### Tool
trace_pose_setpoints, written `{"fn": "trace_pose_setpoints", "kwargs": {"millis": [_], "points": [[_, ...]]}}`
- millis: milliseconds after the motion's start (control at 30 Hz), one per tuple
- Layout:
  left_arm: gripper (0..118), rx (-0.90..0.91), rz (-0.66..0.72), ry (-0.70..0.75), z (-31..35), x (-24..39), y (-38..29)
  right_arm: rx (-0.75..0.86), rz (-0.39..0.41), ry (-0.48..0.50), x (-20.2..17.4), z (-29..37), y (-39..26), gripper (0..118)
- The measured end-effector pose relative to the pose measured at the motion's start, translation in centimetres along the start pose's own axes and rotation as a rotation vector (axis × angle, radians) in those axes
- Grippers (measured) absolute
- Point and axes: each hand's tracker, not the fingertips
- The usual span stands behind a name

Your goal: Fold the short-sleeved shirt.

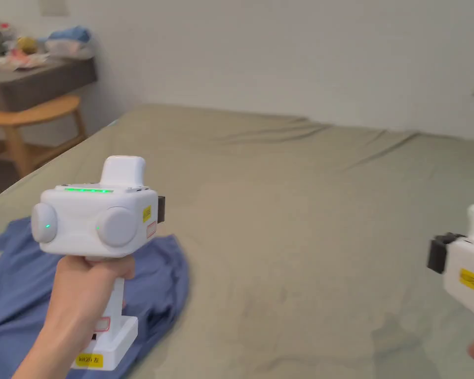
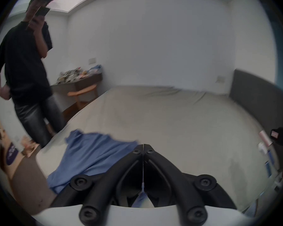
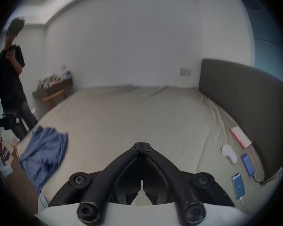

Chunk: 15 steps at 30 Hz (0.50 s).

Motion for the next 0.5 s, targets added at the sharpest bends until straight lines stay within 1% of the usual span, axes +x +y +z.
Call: {"fn": "trace_pose_setpoints", "kwargs": {"millis": [100, 167, 200, 267, 333, 400, 433, 467, 500], "points": [[0, -0.156, 0.029, 0.062, -2.2, -5.1, -4.8, -0.109, 0.003, 0.019, -1.6, -2.1, -4.9, 0], [0, -0.273, 0.066, 0.043, -5.6, -9.9, -8.0, -0.158, 0.005, 0.045, -2.8, -3.3, -7.2, 0], [0, -0.321, 0.073, 0.041, -6.4, -10.9, -9.2, -0.195, 0.009, 0.062, -3.5, -3.8, -8.3, 0], [0, -0.345, 0.042, 0.053, -4.3, -8.6, -11.3, -0.24, 0.015, 0.088, -4.8, -4.5, -9.9, 0], [0, -0.39, 0.012, 0.049, -4.5, -8.0, -13.1, -0.285, 0.033, 0.104, -5.8, -5.1, -11.0, 0], [0, -0.418, 0.008, 0.025, -5.4, -7.3, -14.0, -0.298, 0.054, 0.108, -6.5, -5.1, -11.8, 0], [5, -0.417, 0.019, 0.016, -5.8, -7.1, -14.3, -0.31, 0.06, 0.107, -6.5, -5.4, -12.1, 0], [44, -0.426, 0.024, 0.009, -6.1, -6.9, -14.8, -0.319, 0.063, 0.107, -6.7, -5.4, -12.3, 0], [87, -0.466, 0.06, -0.006, -7.3, -7.2, -14.7, -0.328, 0.066, 0.108, -6.8, -5.5, -12.5, 0]]}}
